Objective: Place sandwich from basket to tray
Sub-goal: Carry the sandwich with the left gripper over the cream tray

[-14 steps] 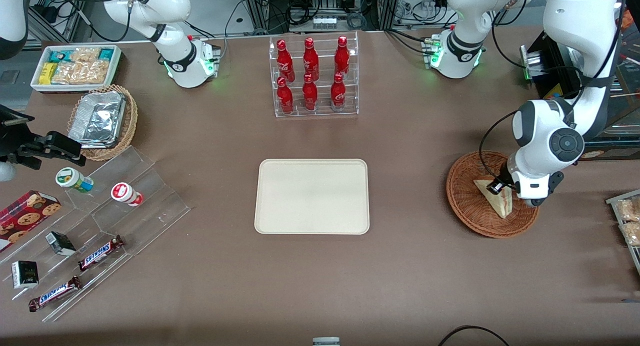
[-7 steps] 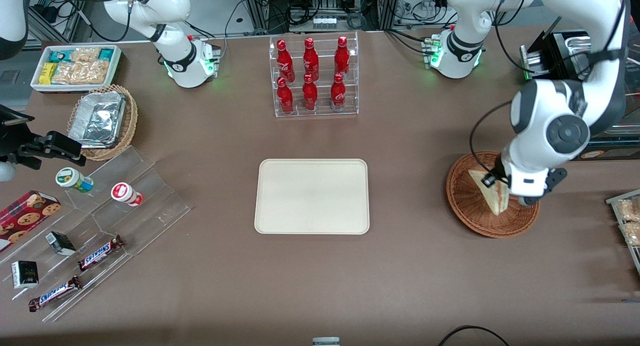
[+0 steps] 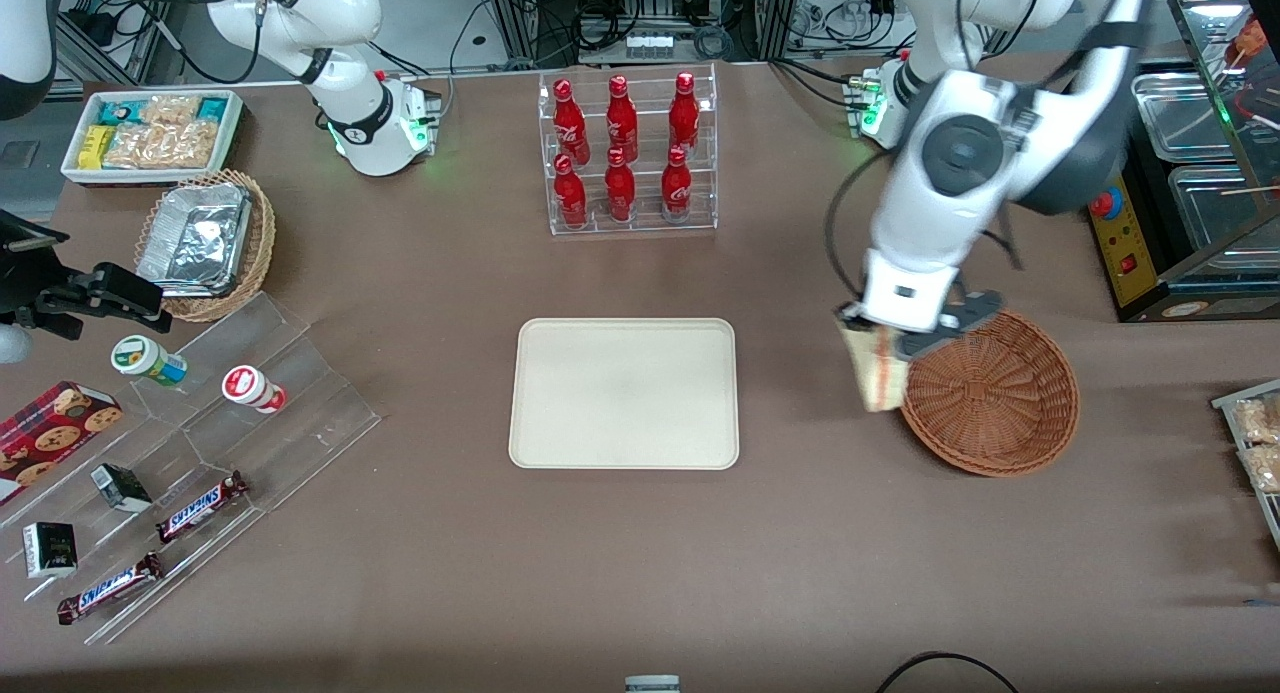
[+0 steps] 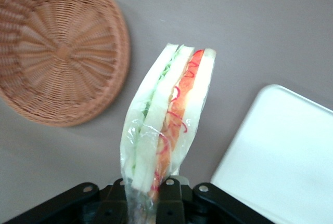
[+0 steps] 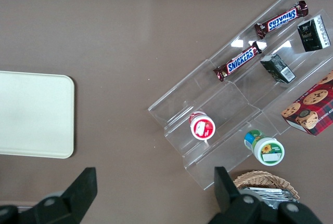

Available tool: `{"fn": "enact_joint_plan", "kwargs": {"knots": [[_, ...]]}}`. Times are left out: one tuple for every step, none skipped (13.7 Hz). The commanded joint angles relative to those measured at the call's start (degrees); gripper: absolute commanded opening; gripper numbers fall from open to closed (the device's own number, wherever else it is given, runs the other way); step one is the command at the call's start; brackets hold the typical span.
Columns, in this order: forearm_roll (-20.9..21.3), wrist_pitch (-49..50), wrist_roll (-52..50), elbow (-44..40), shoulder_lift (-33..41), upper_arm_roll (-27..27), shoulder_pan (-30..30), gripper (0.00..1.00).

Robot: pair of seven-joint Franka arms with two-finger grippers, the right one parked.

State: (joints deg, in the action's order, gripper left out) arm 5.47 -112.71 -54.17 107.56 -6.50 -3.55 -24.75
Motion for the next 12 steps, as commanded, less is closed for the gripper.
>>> {"fn": "enact_joint_plan", "kwargs": {"knots": [[0.1,0.8,-1.5,-9.4,-8.8,0.7,-5.3,0.01],[0.1,0.2,-1.6,-11.7,-11.6,0.7,-6.9,0.01],[0.1,-1.2,-1.7,-13.3,-14.0,0.7,-8.3,0.01],[0.0,-3.5,-2.0,-13.9,-16.2,0.7,-9.9,0.01],[-0.5,-6.5,-3.6,-13.9,-17.9,0.7,-11.0,0.01],[0.0,-9.1,-5.8,-13.6,-19.7,0.7,-12.1,0.01],[0.4,-11.2,-6.9,-13.8,-21.7,0.7,-12.6,0.01],[0.5,-13.0,-6.9,-13.9,-23.3,0.7,-13.3,0.01],[0.5,-15.0,-7.1,-14.0,-24.9,0.9,-14.6,0.01],[0.5,-16.3,-7.3,-14.0,-26.2,1.1,-15.1,0.01],[0.6,-17.4,-8.0,-14.0,-27.2,1.1,-15.4,0.01],[1.3,-18.1,-8.4,-14.0,-27.8,1.1,-16.0,0.01]]}}
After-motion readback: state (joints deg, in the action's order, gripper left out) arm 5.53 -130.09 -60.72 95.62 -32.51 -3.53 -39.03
